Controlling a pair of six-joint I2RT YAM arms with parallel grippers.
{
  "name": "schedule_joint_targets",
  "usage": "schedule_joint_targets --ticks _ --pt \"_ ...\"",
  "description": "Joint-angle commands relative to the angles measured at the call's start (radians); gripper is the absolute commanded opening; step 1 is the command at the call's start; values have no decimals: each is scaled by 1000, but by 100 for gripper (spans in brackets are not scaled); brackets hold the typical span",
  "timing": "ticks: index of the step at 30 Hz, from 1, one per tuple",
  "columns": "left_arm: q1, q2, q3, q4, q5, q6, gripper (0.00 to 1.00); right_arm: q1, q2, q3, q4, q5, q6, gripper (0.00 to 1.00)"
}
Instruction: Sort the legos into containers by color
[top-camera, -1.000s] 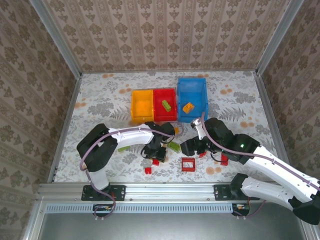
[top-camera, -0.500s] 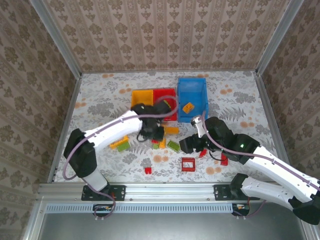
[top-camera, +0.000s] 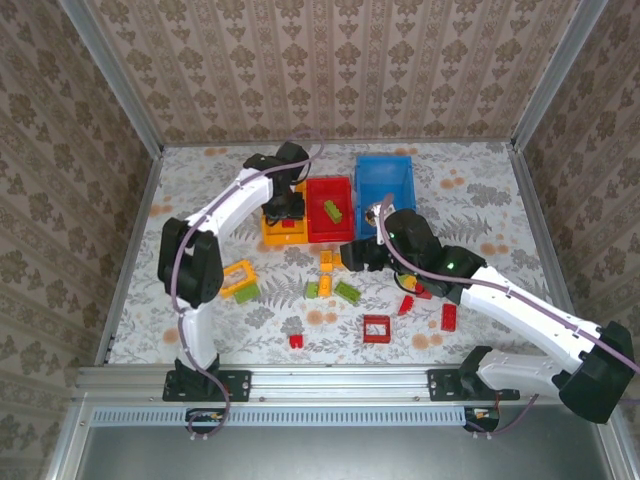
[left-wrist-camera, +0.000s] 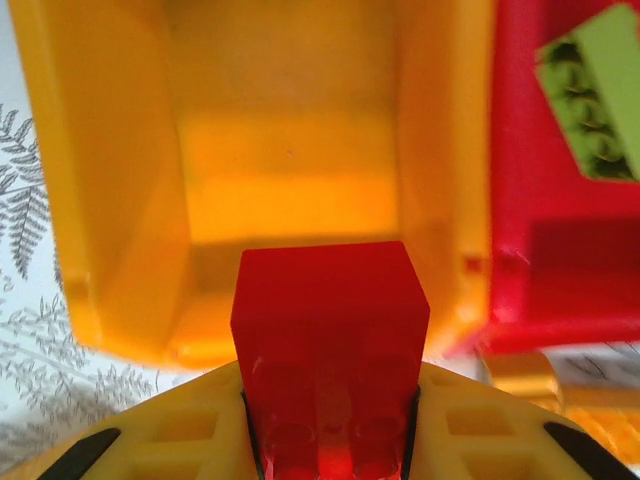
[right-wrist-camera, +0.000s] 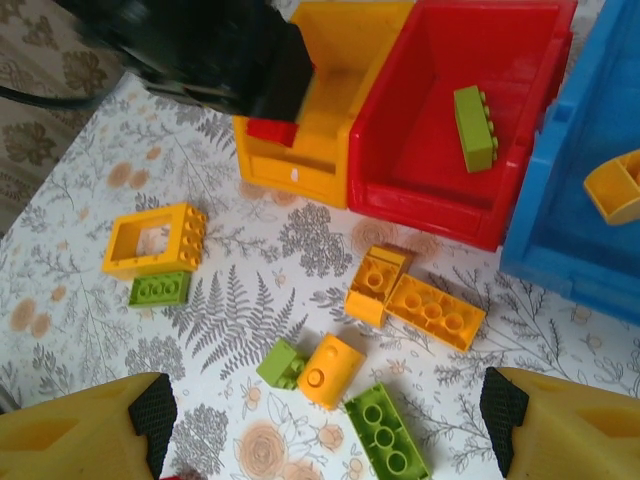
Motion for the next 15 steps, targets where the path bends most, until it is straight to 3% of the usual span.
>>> schedule_joint_targets --ticks 1,15 --pt "25 38 34 21 22 20 26 -13 0 39 31 20 3 83" --pt "36 56 -15 65 80 9 49 -39 17 3 8 -7 11 83"
